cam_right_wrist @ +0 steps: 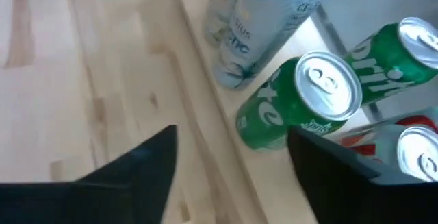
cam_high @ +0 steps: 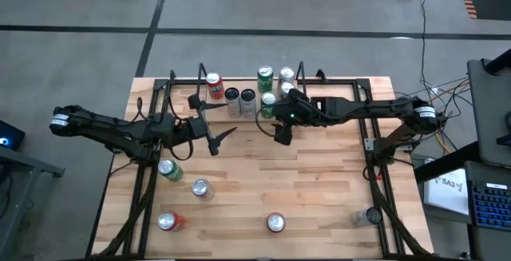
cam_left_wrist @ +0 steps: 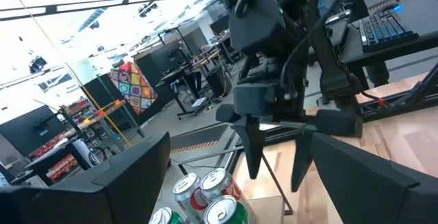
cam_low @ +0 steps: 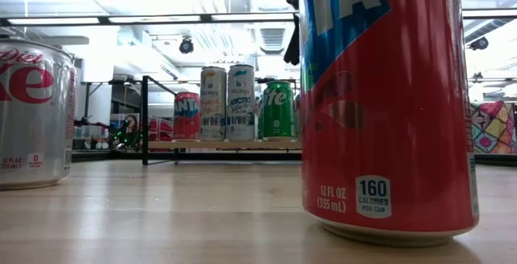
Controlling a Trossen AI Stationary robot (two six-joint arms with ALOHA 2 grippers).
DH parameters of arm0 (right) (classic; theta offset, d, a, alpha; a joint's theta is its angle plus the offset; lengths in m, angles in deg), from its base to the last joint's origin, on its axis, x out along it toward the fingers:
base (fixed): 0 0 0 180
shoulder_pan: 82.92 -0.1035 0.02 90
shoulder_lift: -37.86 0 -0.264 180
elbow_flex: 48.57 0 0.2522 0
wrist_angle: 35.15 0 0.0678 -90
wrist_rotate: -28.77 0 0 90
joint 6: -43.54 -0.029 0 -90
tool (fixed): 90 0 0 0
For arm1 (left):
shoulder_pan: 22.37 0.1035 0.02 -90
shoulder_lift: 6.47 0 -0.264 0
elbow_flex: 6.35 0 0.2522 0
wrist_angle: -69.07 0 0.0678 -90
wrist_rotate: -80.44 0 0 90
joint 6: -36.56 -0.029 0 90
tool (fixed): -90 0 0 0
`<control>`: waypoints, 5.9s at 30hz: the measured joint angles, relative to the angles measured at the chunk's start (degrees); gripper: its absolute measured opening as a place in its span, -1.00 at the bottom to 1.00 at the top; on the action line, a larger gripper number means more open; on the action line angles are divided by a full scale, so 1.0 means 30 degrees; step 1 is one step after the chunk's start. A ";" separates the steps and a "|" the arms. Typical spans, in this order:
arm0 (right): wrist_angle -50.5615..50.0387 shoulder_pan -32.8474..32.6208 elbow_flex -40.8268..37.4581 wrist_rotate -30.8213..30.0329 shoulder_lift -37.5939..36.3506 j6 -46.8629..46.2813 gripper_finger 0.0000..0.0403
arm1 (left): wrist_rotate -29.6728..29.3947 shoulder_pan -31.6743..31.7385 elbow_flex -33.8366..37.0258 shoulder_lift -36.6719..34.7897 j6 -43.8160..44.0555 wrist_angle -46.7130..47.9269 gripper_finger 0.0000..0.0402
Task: Sort soda cans
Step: Put the right green soda can on the shelf and align it with the other green soda can
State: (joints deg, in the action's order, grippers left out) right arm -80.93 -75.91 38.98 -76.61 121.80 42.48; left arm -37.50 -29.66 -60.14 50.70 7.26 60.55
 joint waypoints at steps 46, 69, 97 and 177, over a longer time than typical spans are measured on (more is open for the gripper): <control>0.1362 0.2306 -0.0010 -0.1696 0.1475 -0.2691 -0.96 | -0.0015 0.0123 -0.0006 -0.0007 -0.0087 -0.0007 0.69; 0.1455 0.2653 -0.0010 -0.1859 0.1516 -0.2002 -0.96 | -0.0015 0.0128 -0.0005 -0.0007 -0.0092 0.0000 0.69; 0.1855 0.2535 0.0325 0.0128 0.2170 -0.1442 -0.96 | 0.1205 0.0160 0.0421 -0.1907 0.0496 0.3771 0.69; 0.2917 0.3757 0.0514 0.0771 0.2600 0.1374 -0.96 | 1.0016 0.7064 0.1386 0.0659 0.0804 0.0638 -1.00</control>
State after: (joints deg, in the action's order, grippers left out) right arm -72.18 -64.64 40.52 -74.29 129.60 46.60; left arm -7.46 -8.47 -55.98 52.67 9.68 62.47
